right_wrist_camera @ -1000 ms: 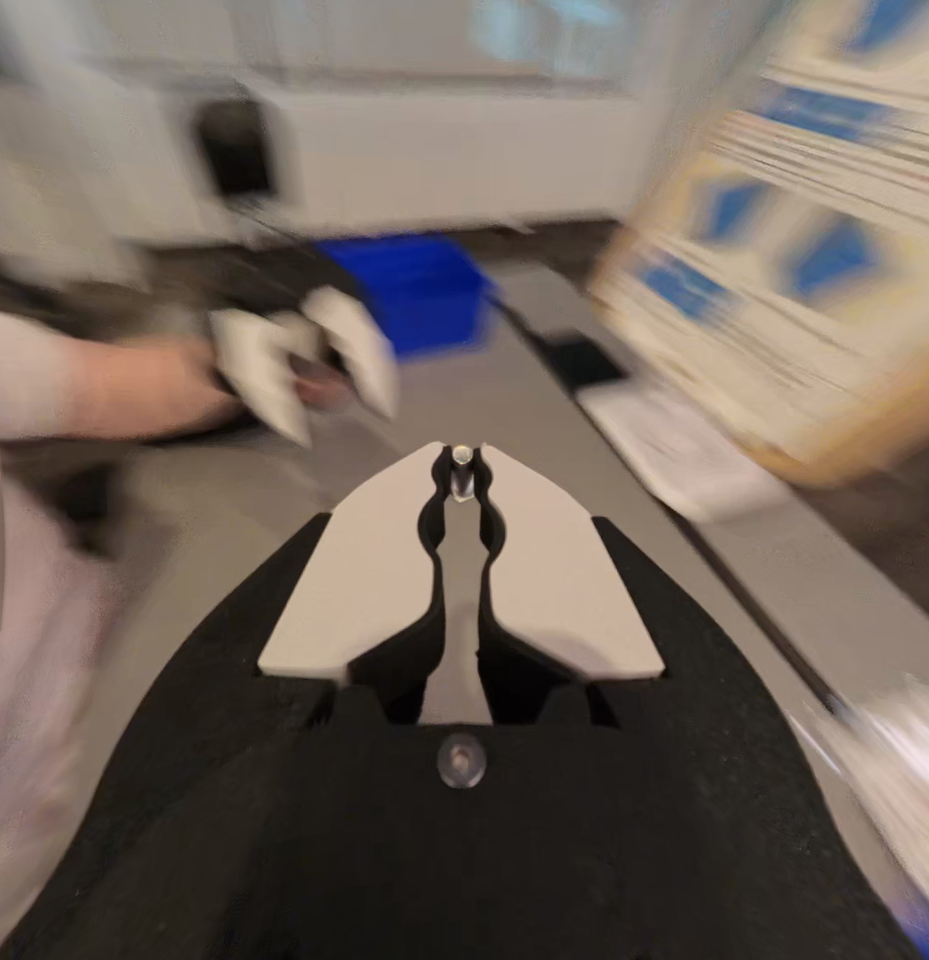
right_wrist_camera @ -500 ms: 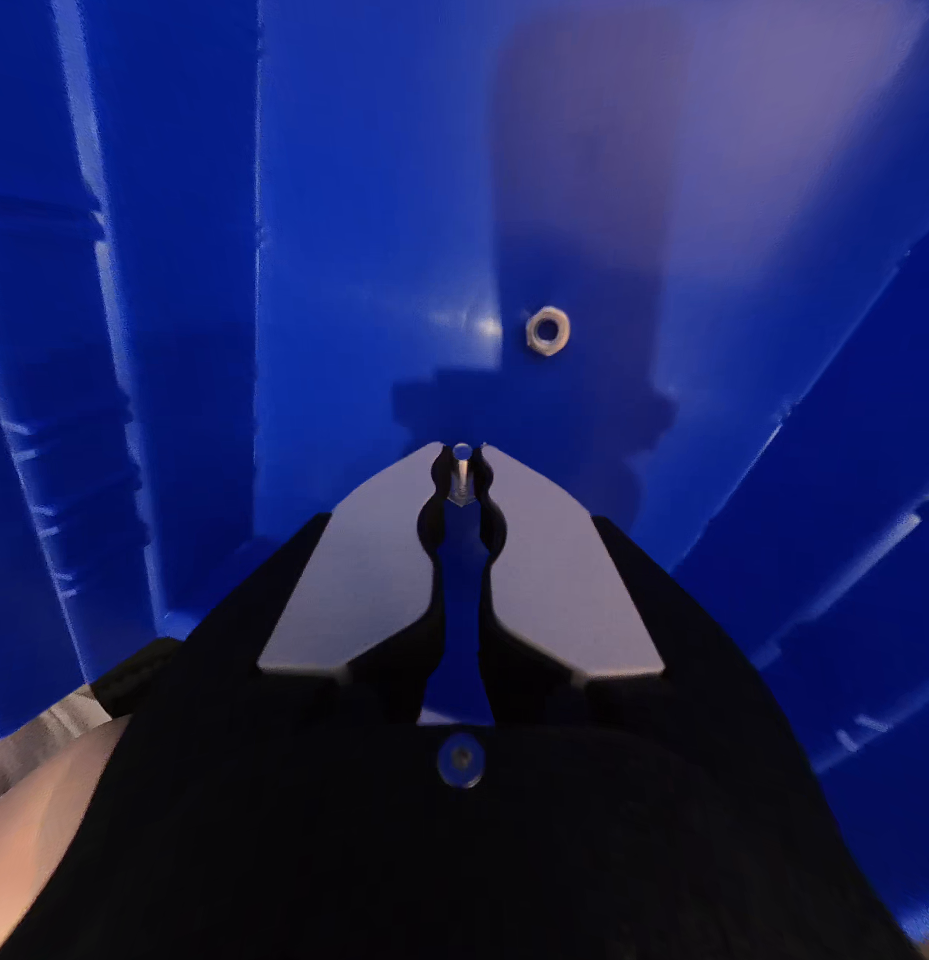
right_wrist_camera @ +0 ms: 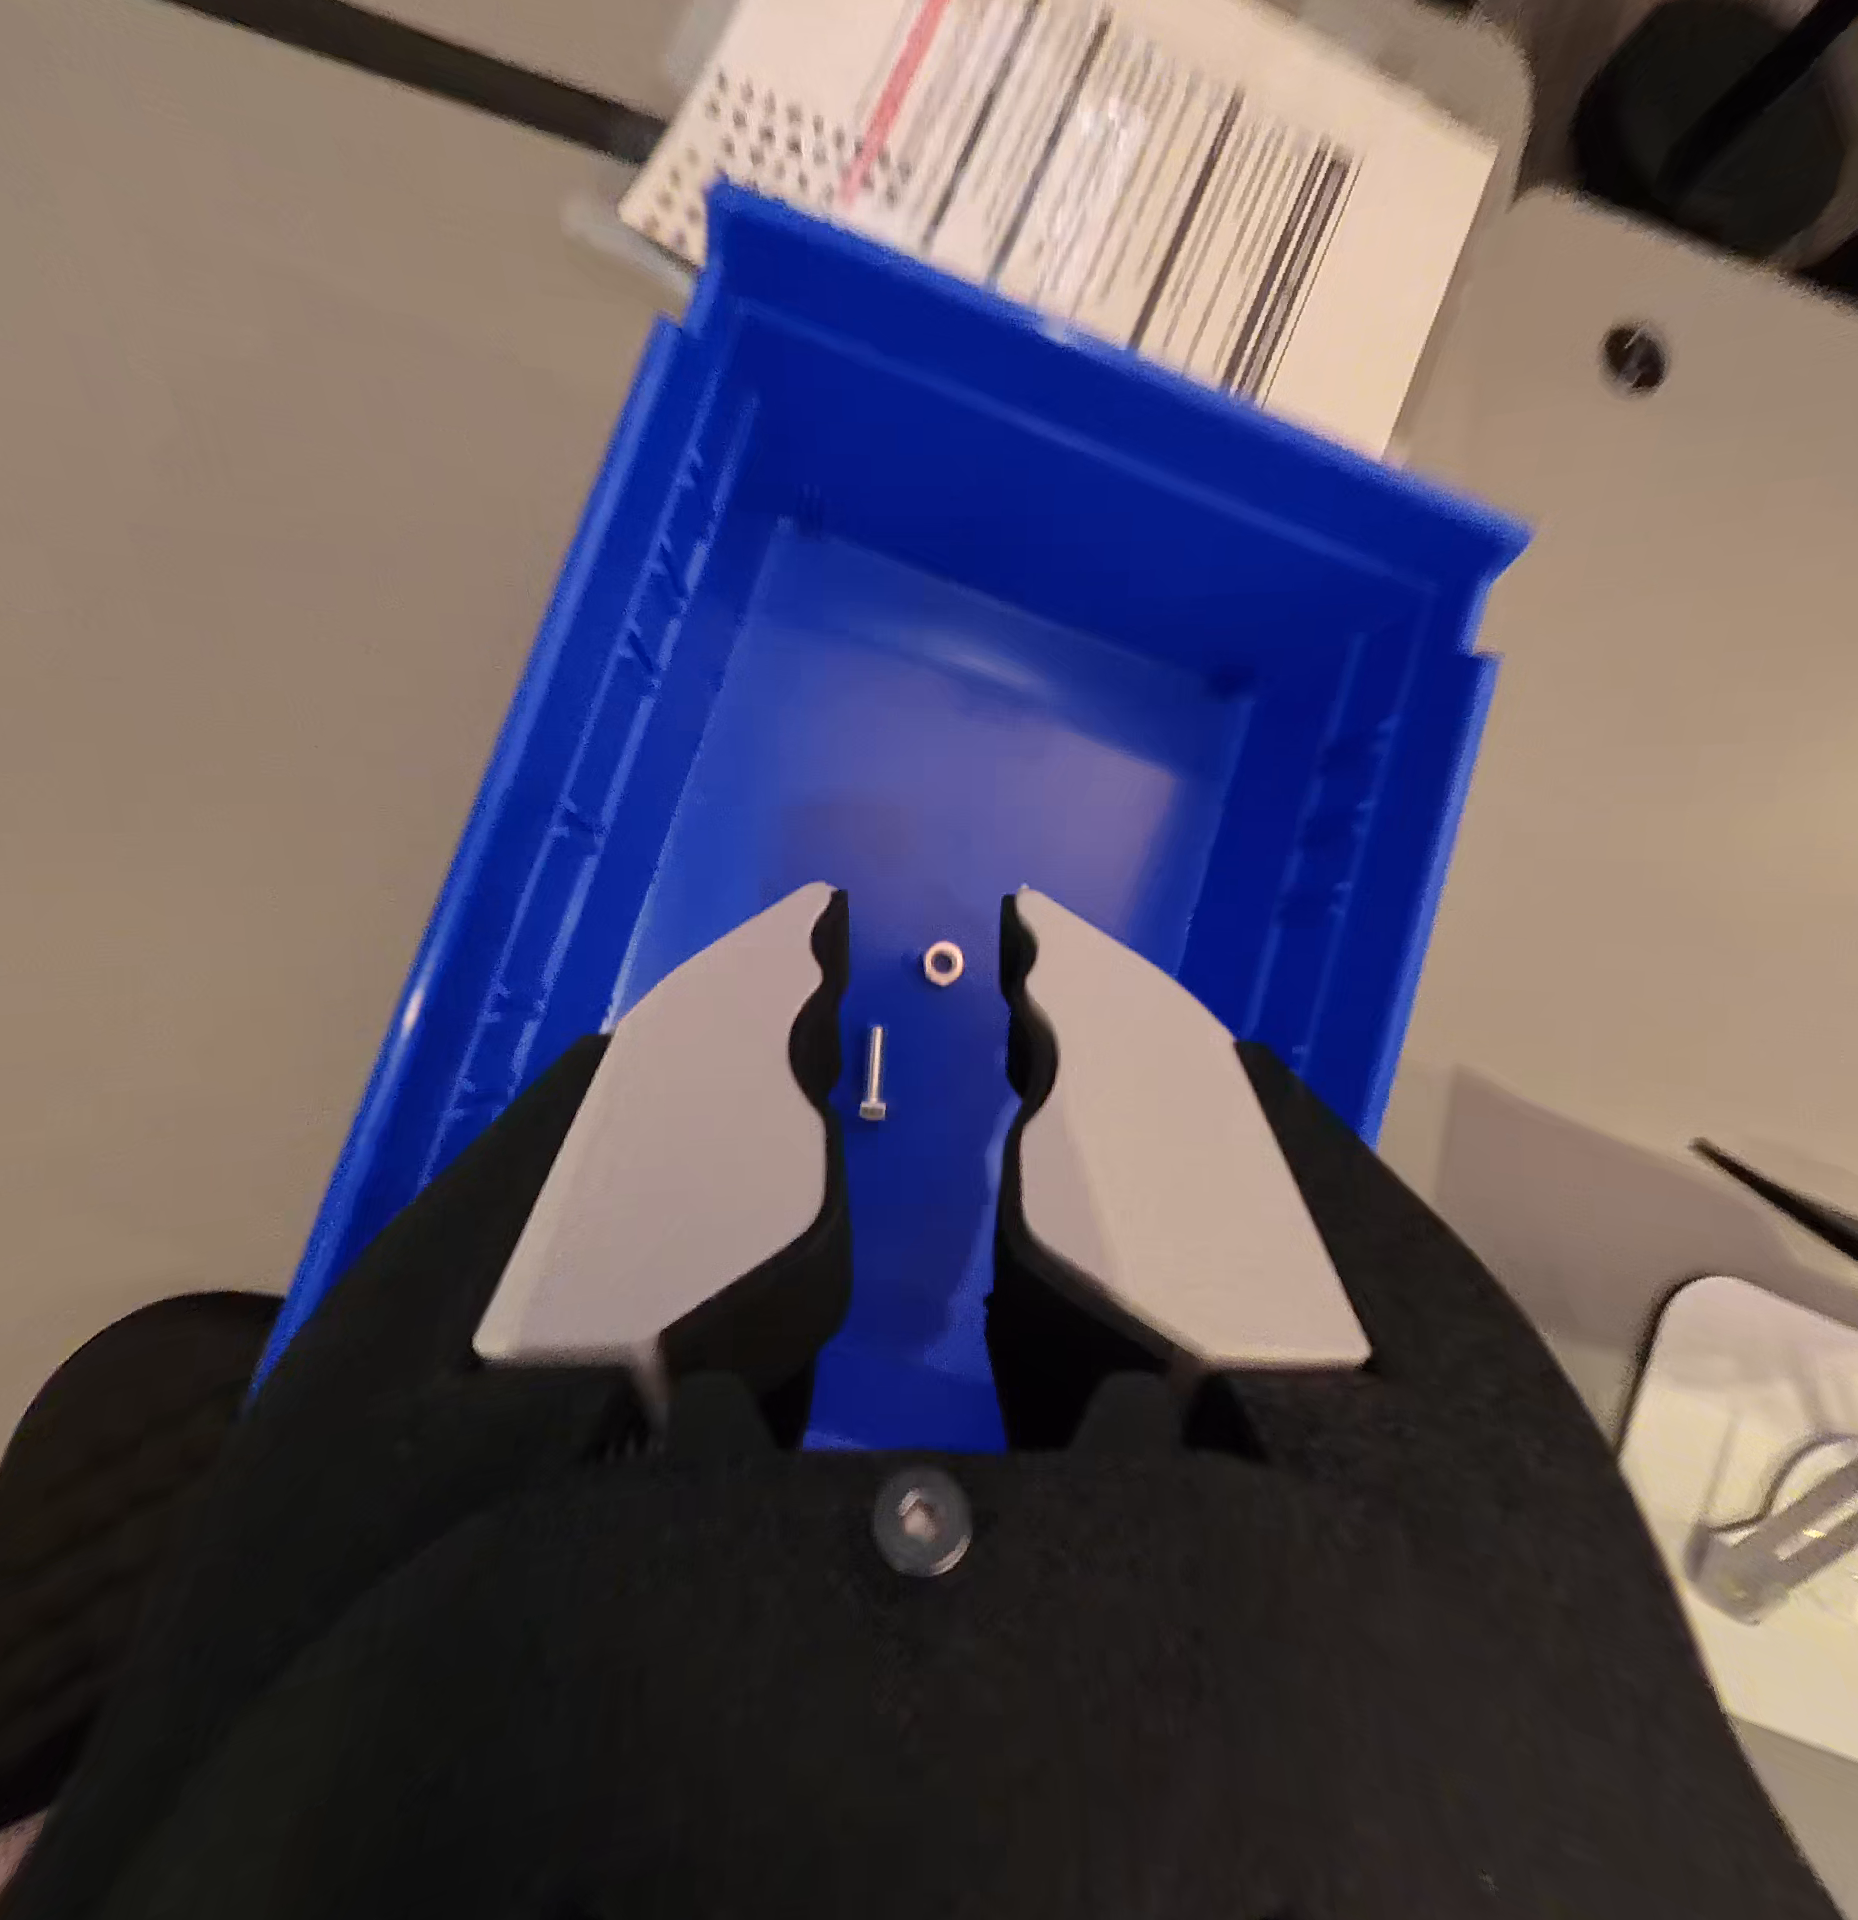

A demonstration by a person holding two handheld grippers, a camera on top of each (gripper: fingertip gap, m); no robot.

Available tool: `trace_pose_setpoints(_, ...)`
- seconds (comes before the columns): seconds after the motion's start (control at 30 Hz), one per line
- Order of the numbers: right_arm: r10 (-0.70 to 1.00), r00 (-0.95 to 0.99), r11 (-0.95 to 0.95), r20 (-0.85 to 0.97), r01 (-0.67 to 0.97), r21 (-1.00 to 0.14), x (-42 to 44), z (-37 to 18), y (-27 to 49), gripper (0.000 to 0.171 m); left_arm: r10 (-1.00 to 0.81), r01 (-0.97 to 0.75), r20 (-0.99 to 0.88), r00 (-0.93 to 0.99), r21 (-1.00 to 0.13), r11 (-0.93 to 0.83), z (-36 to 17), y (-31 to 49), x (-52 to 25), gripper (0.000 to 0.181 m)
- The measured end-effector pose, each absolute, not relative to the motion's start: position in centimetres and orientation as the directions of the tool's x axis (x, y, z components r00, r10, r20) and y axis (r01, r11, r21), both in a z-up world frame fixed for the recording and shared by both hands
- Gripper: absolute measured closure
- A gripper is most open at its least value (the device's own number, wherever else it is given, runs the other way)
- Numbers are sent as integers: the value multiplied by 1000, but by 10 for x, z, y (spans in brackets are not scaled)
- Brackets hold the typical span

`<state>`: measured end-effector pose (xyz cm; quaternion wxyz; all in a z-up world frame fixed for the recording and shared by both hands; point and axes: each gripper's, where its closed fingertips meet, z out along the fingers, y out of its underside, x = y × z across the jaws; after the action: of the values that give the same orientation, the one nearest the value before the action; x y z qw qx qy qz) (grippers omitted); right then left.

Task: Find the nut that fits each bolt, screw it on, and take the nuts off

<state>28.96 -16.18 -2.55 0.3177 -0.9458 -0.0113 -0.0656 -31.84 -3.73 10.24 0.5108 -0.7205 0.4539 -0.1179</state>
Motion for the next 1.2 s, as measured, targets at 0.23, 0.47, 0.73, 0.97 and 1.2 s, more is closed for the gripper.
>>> trace_pose_setpoints(0.23,35,975,-639,220,191,-745,250,33,-145,146,-493,-516,-297,818,-758,-399,74,6,-465,149)
trace_pose_setpoints(0.47,173,930,-537,323,364,-761,185,66,-132,146,-395,-413,-185,900,-654,-634,22,22,-530,154)
trace_pose_setpoints(0.73,307,865,-435,398,499,-750,119,82,-124,146,-372,-392,-132,919,-423,-817,-61,45,-554,157)
trace_pose_setpoints(0.97,316,849,-477,424,528,-702,116,70,-120,146,-149,-128,65,987,-255,-958,-113,43,-567,157)
trace_pose_setpoints(1.2,339,834,-509,436,552,-660,120,58,-119,146,-76,-59,105,992,-156,-986,-136,38,-569,149)
